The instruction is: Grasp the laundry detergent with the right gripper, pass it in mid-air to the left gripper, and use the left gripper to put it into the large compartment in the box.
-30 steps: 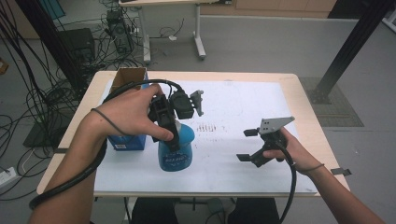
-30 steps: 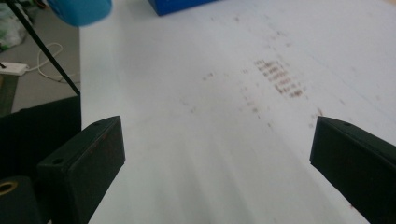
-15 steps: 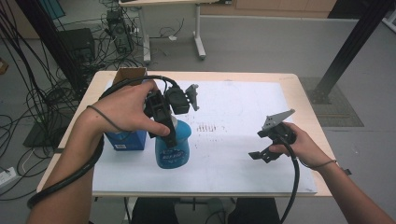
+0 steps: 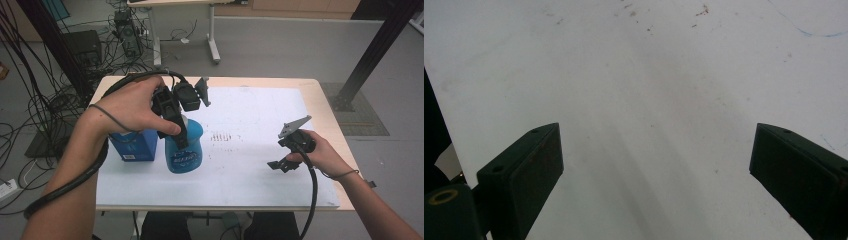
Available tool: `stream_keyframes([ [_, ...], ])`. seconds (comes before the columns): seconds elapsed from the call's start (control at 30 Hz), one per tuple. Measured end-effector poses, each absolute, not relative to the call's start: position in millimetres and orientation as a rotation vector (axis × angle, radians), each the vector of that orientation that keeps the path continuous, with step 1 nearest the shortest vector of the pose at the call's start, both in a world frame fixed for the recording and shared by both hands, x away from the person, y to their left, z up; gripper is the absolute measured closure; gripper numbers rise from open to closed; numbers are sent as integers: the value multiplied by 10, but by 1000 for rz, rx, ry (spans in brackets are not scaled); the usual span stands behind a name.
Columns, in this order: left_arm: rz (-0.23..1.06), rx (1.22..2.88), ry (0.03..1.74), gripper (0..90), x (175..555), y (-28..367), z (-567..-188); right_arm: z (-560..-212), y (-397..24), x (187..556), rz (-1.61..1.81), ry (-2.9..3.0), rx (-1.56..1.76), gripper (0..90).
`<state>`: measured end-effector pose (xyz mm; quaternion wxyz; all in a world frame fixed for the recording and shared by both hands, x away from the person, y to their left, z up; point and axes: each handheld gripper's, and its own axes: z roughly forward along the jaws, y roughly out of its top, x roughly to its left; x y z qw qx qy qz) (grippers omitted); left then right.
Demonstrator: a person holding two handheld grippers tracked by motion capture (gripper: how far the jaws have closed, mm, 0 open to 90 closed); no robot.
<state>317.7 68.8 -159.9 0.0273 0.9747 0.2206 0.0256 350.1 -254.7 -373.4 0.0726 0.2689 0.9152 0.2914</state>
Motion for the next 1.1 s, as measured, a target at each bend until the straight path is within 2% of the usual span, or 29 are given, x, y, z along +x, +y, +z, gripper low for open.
stream_keyframes([
  [0.2, 83, 2982, 743, 372, 3222, 690, -1472, -3756, -2549, 3520, 845, 2750, 814, 79],
  [0.87, 160, 2803, 1163, 372, 3406, 741, -1046, -3752, -2614, 3537, 826, 2718, 859, 77],
  [1.1, 233, 2719, 1267, 373, 3548, 829, -941, -3753, -2605, 3546, 820, 2717, 861, 77],
])
